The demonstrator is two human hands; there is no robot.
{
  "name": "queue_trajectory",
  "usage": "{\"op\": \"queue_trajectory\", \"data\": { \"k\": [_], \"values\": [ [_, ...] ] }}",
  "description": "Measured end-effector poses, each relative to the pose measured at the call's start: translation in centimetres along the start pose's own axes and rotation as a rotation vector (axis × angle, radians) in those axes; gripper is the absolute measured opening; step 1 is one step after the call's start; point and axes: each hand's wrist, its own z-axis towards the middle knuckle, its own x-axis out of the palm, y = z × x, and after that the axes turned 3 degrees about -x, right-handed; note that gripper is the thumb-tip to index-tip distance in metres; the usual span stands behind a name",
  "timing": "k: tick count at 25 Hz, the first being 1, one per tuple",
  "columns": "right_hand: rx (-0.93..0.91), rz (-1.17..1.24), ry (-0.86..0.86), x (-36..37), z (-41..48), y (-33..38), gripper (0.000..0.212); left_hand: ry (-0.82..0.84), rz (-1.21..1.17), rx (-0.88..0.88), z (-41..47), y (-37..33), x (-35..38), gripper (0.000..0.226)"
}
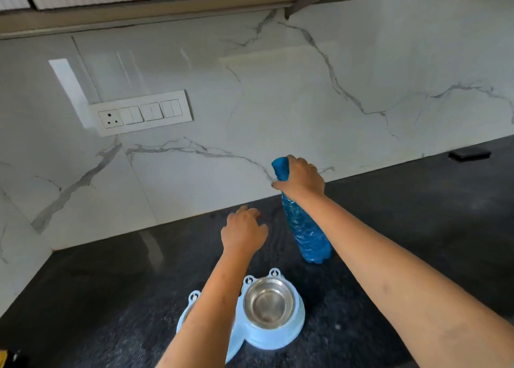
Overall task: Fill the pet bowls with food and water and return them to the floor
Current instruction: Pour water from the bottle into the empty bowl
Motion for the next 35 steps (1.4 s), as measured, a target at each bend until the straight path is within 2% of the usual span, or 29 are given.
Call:
{"op": "queue_trajectory", "data": {
  "k": [5, 13, 18, 21, 26, 31, 33, 35],
  "values": [
    [-0.014, 0.231, 0.058, 2.7, 6.9, -2.0, 0.07, -0.015, -0.023, -0.032, 5.4, -1.8, -0.2, 0.043],
    [-0.05, 0.384, 0.108, 5.6, 16.9, -2.2, 0.058, -0.062, -0.032, -0.065, 10.6, -2.1, 0.1, 0.045],
    [-0.113, 0.411, 0.19, 7.3, 20.5, -2.3, 0.06, -0.025, -0.05, -0.125, 12.6, -2.3, 2.1, 0.049],
    [-0.148, 0.427, 0.21, 7.5, 21.0, -2.4, 0.061, -0.027, -0.089, -0.093, 12.8, -3.0, 3.6, 0.047],
    [-0.142, 0.423, 0.259, 8.3, 20.4, -4.2, 0.065, -0.14, -0.187, -0.042, 12.2, -3.5, 5.0, 0.038],
    [0.018, 0.393, 0.268, 8.9, 16.6, -6.8, 0.077, -0.199, -0.247, -0.043, 8.5, -2.6, 6.4, 0.034],
    [0.072, 0.442, 0.305, 9.3, 14.1, -7.5, 0.073, -0.194, -0.234, -0.075, 6.0, -1.3, 6.9, 0.032],
    [0.077, 0.497, 0.424, 9.7, 10.1, -7.6, 0.066, -0.168, -0.206, -0.144, 3.0, 1.2, 6.8, 0.033]
  ]
}}
